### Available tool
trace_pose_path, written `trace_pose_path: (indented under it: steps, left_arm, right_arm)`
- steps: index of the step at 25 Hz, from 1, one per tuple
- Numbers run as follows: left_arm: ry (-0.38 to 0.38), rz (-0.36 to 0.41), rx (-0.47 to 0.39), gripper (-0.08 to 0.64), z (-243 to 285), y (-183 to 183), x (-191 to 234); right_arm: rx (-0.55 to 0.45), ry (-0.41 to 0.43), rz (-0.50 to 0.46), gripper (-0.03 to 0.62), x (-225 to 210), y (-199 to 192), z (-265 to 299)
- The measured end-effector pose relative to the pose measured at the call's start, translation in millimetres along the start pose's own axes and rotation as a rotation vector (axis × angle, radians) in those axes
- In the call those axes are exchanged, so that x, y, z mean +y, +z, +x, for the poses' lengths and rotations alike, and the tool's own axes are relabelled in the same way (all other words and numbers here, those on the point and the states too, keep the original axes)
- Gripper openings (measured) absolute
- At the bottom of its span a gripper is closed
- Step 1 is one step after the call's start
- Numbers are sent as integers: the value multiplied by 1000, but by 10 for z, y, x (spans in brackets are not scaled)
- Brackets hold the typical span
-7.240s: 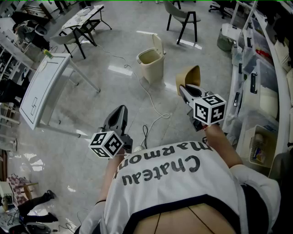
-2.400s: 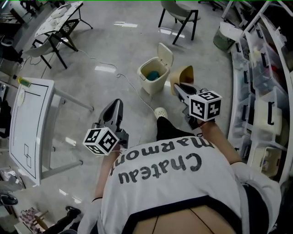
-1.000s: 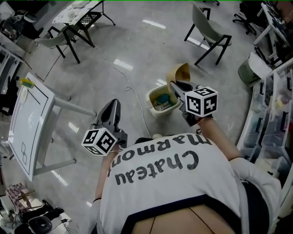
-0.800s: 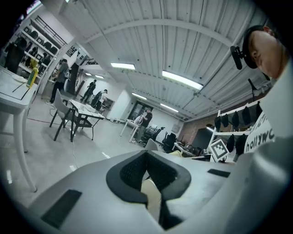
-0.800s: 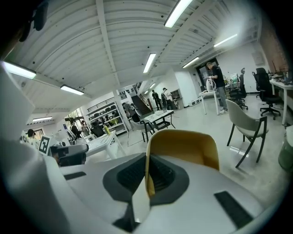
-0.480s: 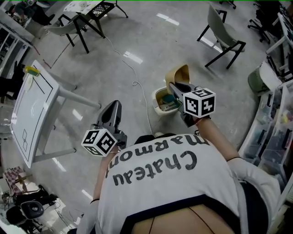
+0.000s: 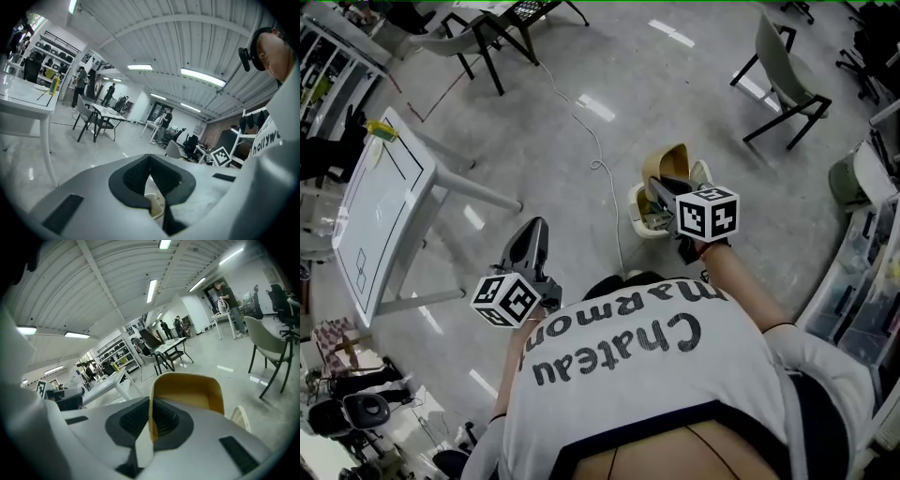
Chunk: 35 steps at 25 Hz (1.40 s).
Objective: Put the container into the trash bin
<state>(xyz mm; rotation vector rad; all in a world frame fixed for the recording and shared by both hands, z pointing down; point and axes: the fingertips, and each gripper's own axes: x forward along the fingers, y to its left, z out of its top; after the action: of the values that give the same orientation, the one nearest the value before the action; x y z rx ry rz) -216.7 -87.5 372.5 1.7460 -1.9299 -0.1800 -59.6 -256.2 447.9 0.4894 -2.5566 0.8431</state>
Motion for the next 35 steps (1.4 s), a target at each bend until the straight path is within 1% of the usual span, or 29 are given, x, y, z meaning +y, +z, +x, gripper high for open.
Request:
trace_pose_path:
  steps: [5,11,16,21,24,28,32,35]
  left_arm:
    - [21,-29,6,23,94,25,84]
    - [55,-20,48,23,201,-27,195]
    - [75,-34,106,23,288,-183,311]
    - [55,-34,180,23,462,-401,429]
    - [42,-21,203,23,591,-472,513]
    - [50,-25,229,23,701,-582,672]
    - [51,-35,279,23,755,-754,733]
    - [54,-38,311,23,809,-873,772]
  right_arm:
    - [48,7,27,35,-163,-151,191]
    - [118,27,82,35,-319,-449,415]
    - [167,11,117,35,-473,-665,555]
    - [184,-14,162,35,-633,-882,733]
    - [188,-23,192,35,-723,-1002,843]
    - [210,-39,224,35,-850,-1201,976]
    - [221,-58,226,35,-1027,-1400,1060]
    - [233,-77,224,34,-1200,-1619,1128]
